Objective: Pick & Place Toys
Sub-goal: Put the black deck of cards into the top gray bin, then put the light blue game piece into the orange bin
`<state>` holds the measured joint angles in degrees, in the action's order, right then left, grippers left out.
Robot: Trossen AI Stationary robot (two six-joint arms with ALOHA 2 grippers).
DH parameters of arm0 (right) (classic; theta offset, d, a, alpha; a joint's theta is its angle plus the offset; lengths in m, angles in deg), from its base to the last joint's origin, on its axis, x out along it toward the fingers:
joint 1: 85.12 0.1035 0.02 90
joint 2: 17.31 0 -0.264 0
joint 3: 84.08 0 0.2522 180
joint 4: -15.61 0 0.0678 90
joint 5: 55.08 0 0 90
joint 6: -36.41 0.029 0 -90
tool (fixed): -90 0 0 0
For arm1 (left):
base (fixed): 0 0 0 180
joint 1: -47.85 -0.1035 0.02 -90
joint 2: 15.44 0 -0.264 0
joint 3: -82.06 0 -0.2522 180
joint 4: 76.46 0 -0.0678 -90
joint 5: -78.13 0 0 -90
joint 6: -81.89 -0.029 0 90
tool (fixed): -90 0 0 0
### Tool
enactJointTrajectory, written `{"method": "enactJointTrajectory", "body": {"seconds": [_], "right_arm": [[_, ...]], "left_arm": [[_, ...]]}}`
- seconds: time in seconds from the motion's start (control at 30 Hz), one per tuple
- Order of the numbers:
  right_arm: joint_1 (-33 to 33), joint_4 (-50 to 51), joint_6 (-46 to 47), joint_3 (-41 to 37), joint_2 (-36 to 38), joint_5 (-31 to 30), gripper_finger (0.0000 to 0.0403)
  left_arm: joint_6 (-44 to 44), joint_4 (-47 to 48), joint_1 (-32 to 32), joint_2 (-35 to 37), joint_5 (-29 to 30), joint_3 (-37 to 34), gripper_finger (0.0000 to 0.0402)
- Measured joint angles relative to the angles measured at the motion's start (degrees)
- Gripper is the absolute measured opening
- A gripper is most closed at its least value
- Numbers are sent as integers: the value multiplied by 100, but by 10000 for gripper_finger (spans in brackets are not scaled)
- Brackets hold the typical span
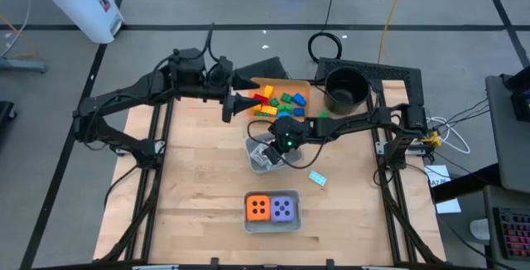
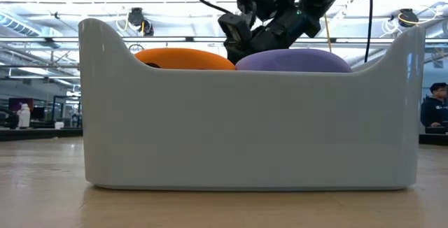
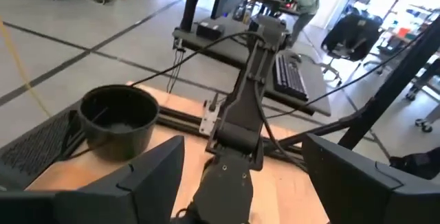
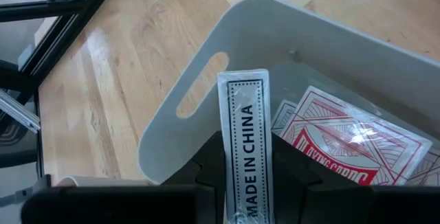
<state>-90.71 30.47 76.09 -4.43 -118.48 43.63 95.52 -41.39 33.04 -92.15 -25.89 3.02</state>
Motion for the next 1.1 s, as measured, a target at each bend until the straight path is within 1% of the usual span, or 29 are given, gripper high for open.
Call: {"method": "enactJointTrajectory", "body": {"seconds": [0.07,0.13,0.4,0.53,0.6,0.7,0.87,1.0,1.1], "right_arm": [[-2,0,0,0,0,2,62],[-4,0,-2,0,0,5,75],[-34,17,-220,-4,1,49,155],[-227,40,-469,-7,206,359,180],[-361,126,-544,-7,375,427,185],[-548,236,-682,-7,686,494,187],[-774,346,-1473,-7,1428,669,180],[-874,983,-2529,-7,2138,614,171],[-905,1816,-3208,-7,2621,448,168]], "left_arm": [[0,89,30,6,73,2,294],[6,243,45,0,105,0,294],[44,478,149,38,141,0,294],[3,618,239,90,481,-2,294],[-27,743,284,117,680,0,294],[-31,1036,342,193,825,-4,294],[0,1631,515,405,1191,-1,294],[169,2261,681,576,1675,-15,294],[279,2484,793,632,1879,3,294]]}}
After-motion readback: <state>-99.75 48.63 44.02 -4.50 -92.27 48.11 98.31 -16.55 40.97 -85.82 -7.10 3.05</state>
